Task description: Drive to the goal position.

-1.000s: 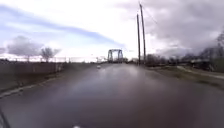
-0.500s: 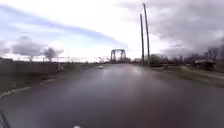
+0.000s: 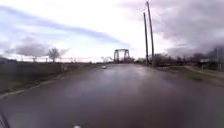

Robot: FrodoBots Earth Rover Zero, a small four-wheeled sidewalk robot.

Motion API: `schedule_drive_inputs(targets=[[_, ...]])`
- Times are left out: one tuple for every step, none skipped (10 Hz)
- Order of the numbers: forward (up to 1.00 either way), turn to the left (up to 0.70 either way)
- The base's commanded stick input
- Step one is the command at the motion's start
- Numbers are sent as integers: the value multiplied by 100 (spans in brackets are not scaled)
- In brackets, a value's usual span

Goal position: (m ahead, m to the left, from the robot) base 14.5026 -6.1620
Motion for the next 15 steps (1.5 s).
schedule_drive_inputs(targets=[[70,14],[70,14],[70,14],[70,14],[70,14],[70,14],[70,14],[70,14],[70,14],[70,14],[70,14],[70,14],[70,14],[70,14],[70,14]])
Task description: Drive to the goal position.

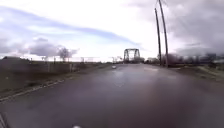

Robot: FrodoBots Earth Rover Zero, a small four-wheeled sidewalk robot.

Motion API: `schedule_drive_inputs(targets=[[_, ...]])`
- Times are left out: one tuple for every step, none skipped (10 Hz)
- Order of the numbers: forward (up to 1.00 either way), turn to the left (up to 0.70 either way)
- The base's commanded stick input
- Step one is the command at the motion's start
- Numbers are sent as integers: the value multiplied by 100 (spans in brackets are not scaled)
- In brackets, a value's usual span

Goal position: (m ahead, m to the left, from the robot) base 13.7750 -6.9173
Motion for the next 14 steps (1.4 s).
schedule_drive_inputs(targets=[[70,14],[70,14],[70,14],[70,14],[70,14],[70,14],[70,14],[70,14],[70,14],[70,14],[70,14],[70,14],[70,14],[70,14]])
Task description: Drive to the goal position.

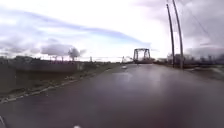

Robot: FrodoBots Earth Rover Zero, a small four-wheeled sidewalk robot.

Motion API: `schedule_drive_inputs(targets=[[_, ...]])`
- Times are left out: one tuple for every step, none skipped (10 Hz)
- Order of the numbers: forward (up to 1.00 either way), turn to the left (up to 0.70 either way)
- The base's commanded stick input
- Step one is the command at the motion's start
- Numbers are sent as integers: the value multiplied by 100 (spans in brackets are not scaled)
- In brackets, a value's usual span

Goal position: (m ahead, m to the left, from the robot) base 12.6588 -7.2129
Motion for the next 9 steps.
schedule_drive_inputs(targets=[[70,14],[70,14],[70,14],[70,14],[70,14],[70,14],[70,14],[70,14],[70,14]])
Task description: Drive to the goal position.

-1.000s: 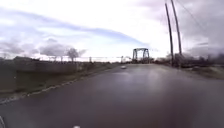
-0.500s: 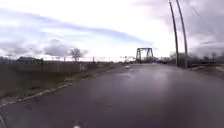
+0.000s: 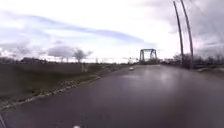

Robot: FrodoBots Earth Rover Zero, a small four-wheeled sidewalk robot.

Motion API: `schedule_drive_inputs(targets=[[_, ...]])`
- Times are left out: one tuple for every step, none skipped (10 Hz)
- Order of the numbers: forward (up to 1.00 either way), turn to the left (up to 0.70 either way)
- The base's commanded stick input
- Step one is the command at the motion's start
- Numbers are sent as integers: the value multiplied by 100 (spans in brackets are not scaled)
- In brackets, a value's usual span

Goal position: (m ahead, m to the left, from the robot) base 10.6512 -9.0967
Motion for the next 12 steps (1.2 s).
schedule_drive_inputs(targets=[[70,14],[70,14],[70,14],[70,14],[70,14],[70,14],[70,14],[70,14],[70,0],[70,0],[70,0],[70,0]])
